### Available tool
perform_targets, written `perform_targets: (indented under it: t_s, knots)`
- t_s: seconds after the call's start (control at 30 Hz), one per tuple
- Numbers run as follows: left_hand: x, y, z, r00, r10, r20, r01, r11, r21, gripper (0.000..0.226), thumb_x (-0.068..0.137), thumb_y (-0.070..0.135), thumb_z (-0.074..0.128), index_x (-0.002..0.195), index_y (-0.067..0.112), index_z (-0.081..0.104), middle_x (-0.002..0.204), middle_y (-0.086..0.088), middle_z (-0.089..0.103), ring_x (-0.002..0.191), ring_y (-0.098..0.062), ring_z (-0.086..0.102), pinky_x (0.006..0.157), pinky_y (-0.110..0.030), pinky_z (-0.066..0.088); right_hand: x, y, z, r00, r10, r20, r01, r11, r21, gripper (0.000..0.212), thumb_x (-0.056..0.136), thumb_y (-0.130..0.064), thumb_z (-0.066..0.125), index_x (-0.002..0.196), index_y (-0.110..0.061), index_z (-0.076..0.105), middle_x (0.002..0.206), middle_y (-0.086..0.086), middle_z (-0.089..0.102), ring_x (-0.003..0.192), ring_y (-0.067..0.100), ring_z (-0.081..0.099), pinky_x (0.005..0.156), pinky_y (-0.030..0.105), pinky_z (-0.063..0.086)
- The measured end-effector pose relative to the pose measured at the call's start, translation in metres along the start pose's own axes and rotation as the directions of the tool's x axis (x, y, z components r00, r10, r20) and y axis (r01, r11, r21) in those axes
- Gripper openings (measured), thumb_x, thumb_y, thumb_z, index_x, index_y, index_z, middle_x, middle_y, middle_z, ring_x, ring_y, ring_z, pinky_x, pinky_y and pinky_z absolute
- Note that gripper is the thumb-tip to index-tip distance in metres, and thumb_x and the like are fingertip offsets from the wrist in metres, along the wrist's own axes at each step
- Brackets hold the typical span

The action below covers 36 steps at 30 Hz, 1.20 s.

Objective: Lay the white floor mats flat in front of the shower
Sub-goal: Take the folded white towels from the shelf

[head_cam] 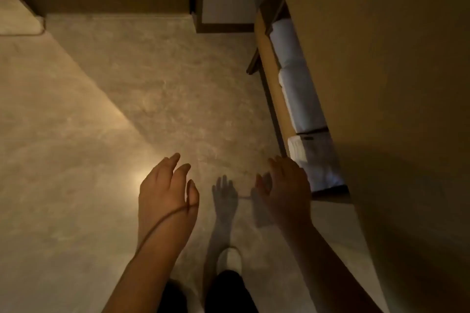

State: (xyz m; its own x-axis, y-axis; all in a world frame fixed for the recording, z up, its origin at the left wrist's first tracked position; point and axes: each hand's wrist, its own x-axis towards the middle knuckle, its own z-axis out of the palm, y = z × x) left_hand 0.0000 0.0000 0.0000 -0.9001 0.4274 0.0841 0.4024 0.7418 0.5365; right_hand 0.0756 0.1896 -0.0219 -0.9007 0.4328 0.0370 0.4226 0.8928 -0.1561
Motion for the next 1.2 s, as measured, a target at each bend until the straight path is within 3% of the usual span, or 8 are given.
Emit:
perform_targets:
  t_s: [0.17,0.33,0.47,0.57,0.7,0.93,1.1,1.2]
  knots:
    - [-0.009,-0.009,0.087,0.998,-0.059,-0.019,0.058,0.998,-0.015,0.042,0.08,0.021,0.037,0.098,-0.004,0.065,0.111,-0.026,0.062,0.098,-0.044,0.059,0.082,-0.051,0.047,0.01,0.067,0.07,0.992,0.126,0.015,-0.124,0.988,-0.087,0.045,0.08,-0.037,0.044,0.106,-0.004,0.061,0.102,0.018,0.068,0.094,0.034,0.064,0.077,0.047,0.054]
    - [-0.012,-0.012,0.159,0.999,-0.04,0.013,0.041,0.998,-0.037,0.042,0.08,0.021,0.037,0.097,-0.004,0.066,0.107,-0.026,0.064,0.095,-0.043,0.062,0.081,-0.05,0.048,0.017,0.114,0.136,0.986,0.166,0.027,-0.157,0.964,-0.217,0.044,0.072,-0.026,0.072,0.109,-0.004,0.06,0.11,0.022,0.065,0.101,0.038,0.062,0.08,0.05,0.052]
    - [-0.015,-0.014,0.195,0.992,-0.118,0.032,0.119,0.992,-0.037,0.023,0.074,0.0,0.063,0.096,-0.005,0.066,0.106,-0.028,0.065,0.092,-0.046,0.062,0.079,-0.053,0.048,0.033,0.139,0.169,0.97,0.232,0.07,-0.207,0.944,-0.255,0.051,0.08,-0.031,0.063,0.124,-0.008,0.05,0.131,0.022,0.05,0.12,0.039,0.047,0.093,0.054,0.043]
    - [-0.022,-0.019,0.218,0.993,-0.106,0.047,0.108,0.993,-0.044,0.026,0.076,0.006,0.058,0.099,-0.005,0.066,0.109,-0.027,0.064,0.095,-0.045,0.061,0.081,-0.053,0.047,0.036,0.162,0.183,0.973,0.224,0.061,-0.189,0.917,-0.352,0.056,0.08,-0.034,0.062,0.128,-0.012,0.044,0.137,0.021,0.043,0.124,0.038,0.041,0.097,0.052,0.037]
    - [-0.031,-0.026,0.243,0.996,-0.04,0.084,0.045,0.997,-0.058,0.044,0.082,0.022,0.036,0.102,-0.005,0.064,0.113,-0.025,0.061,0.099,-0.044,0.059,0.082,-0.049,0.046,0.033,0.187,0.2,0.968,0.25,0.036,-0.216,0.892,-0.397,0.059,0.074,-0.026,0.069,0.127,-0.015,0.045,0.135,0.025,0.044,0.119,0.041,0.046,0.091,0.052,0.043]
    - [-0.02,-0.025,0.258,0.985,-0.041,0.165,0.052,0.997,-0.058,0.046,0.08,0.024,0.035,0.103,0.0,0.066,0.115,-0.021,0.062,0.098,-0.039,0.062,0.085,-0.047,0.047,0.04,0.193,0.213,0.963,0.268,0.01,-0.244,0.892,-0.381,0.063,0.076,-0.017,0.068,0.133,-0.019,0.04,0.118,0.028,0.052,0.1,0.041,0.055,0.075,0.048,0.05]
    - [-0.023,-0.033,0.265,0.979,-0.046,0.199,0.066,0.993,-0.096,0.045,0.081,0.027,0.035,0.107,0.004,0.065,0.119,-0.018,0.061,0.105,-0.035,0.058,0.092,-0.038,0.041,0.047,0.2,0.218,0.958,0.283,-0.041,-0.278,0.89,-0.36,0.064,0.078,-0.018,0.068,0.134,-0.022,0.038,0.114,0.031,0.053,0.096,0.044,0.055,0.071,0.048,0.051]
    - [-0.027,-0.038,0.267,0.975,-0.05,0.217,0.071,0.993,-0.091,0.045,0.082,0.027,0.036,0.108,0.003,0.063,0.121,-0.018,0.06,0.108,-0.036,0.056,0.094,-0.036,0.037,0.045,0.194,0.22,0.952,0.305,-0.003,-0.289,0.901,-0.323,0.063,0.078,-0.015,0.067,0.134,-0.021,0.038,0.115,0.033,0.051,0.094,0.044,0.056,0.072,0.047,0.05]
